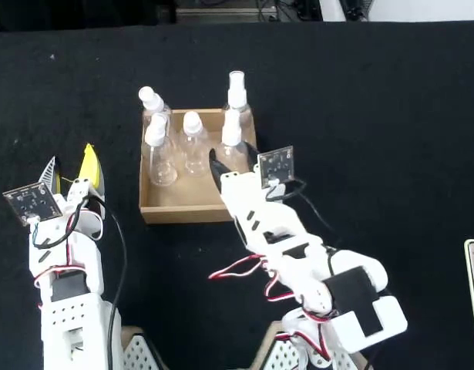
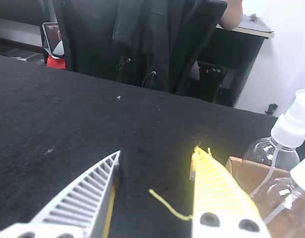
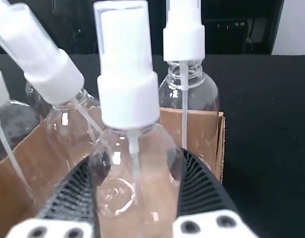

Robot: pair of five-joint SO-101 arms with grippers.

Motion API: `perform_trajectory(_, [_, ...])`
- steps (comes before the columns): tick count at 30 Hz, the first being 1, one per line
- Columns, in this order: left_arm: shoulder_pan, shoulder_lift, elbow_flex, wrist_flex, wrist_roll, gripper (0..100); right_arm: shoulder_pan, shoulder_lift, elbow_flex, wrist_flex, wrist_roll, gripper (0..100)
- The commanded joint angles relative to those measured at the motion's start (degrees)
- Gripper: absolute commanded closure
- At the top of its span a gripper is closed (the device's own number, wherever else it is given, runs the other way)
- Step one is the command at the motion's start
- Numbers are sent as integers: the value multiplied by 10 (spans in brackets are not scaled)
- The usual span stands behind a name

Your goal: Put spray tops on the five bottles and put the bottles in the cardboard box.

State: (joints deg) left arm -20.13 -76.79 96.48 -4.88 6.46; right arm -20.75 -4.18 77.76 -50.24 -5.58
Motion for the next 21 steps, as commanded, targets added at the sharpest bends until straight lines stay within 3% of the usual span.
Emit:
perform_trajectory(1, [2,3,14,-11,4,798,9,1,-29,-17,4,988])
perform_trajectory(7, [2,3,14,-11,3,798,10,1,-29,-28,3,988])
perform_trajectory(21, [1,3,14,-11,1,798,9,171,-19,-302,6,988])
